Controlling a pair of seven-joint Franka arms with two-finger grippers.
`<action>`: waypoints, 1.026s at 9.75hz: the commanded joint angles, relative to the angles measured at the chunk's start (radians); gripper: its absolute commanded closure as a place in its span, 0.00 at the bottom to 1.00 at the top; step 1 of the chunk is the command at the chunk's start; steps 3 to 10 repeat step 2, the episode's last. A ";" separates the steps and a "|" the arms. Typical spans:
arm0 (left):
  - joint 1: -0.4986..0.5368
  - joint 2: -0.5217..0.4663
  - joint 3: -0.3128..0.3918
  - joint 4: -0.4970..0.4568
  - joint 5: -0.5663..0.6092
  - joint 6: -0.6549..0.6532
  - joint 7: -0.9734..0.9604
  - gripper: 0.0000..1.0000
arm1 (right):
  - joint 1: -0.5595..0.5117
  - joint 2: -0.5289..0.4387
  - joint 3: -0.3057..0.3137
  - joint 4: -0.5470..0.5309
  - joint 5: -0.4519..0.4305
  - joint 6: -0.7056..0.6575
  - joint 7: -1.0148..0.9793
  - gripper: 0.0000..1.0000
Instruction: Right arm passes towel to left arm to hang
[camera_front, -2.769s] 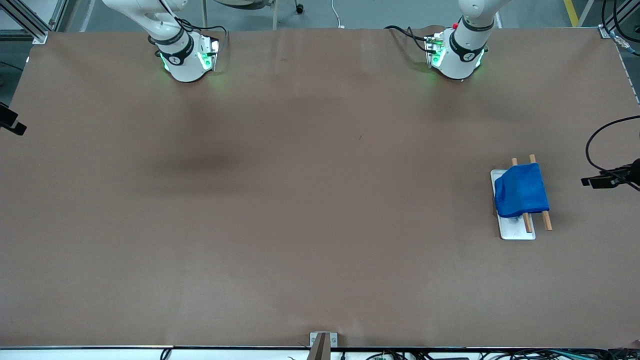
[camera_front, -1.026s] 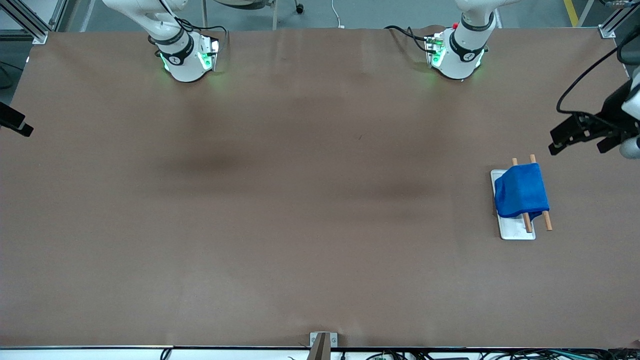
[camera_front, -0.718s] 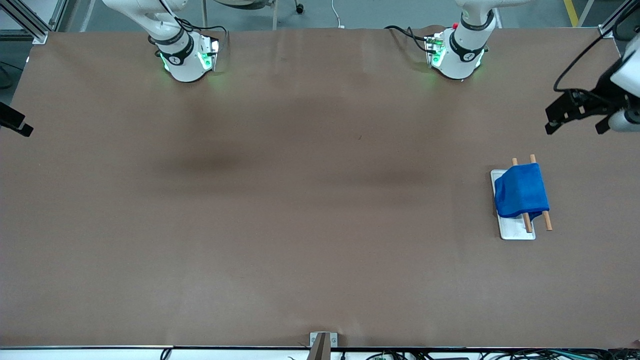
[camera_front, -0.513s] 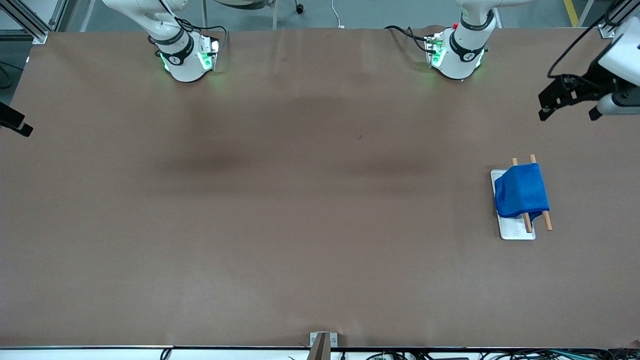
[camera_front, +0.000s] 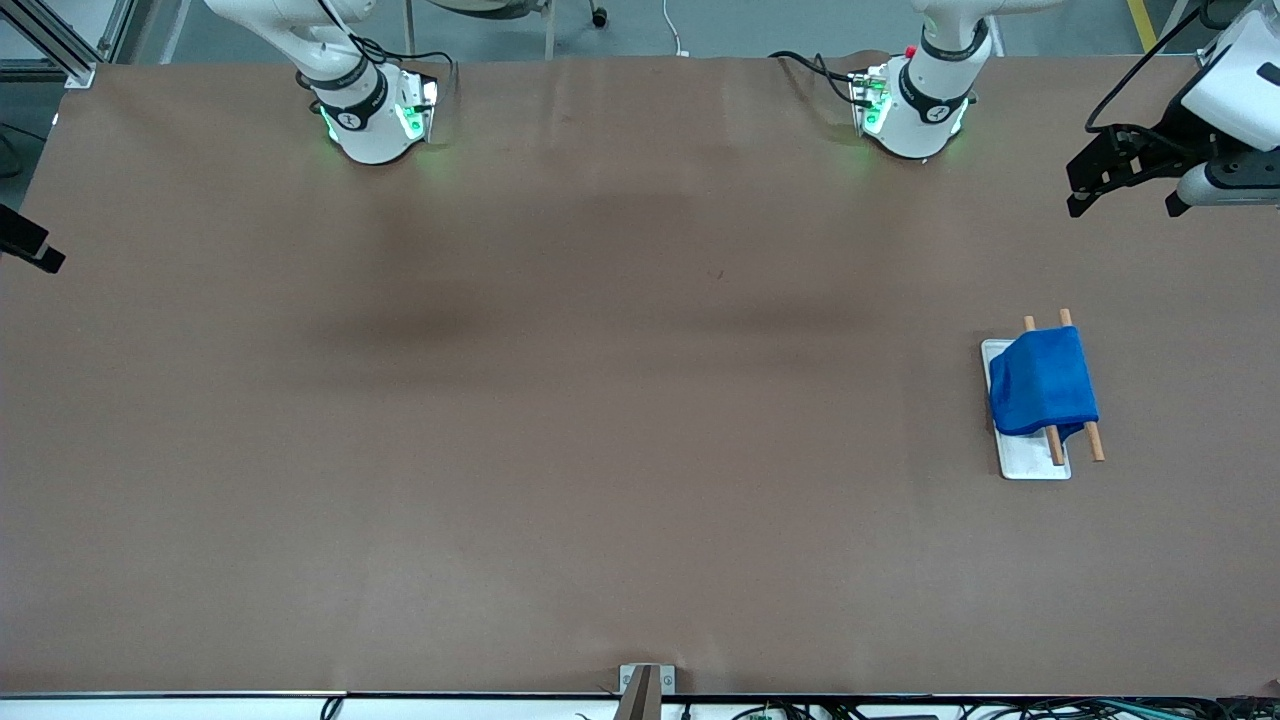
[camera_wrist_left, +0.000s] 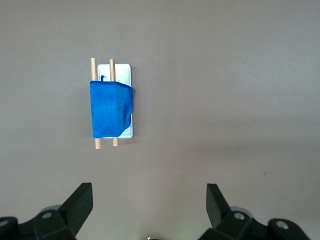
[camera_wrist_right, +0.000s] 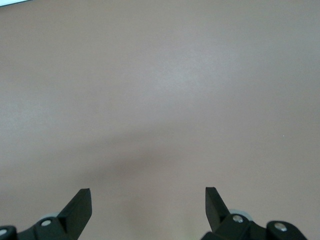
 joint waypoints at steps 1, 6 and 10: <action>-0.004 0.024 0.002 0.001 -0.016 -0.023 0.012 0.00 | -0.006 -0.006 0.003 0.001 0.010 -0.005 0.011 0.00; -0.001 0.026 0.001 0.002 -0.016 -0.026 0.012 0.00 | -0.006 -0.004 0.003 0.002 0.012 -0.004 0.011 0.00; -0.001 0.026 0.001 0.002 -0.016 -0.026 0.012 0.00 | -0.006 -0.004 0.003 0.002 0.012 -0.004 0.011 0.00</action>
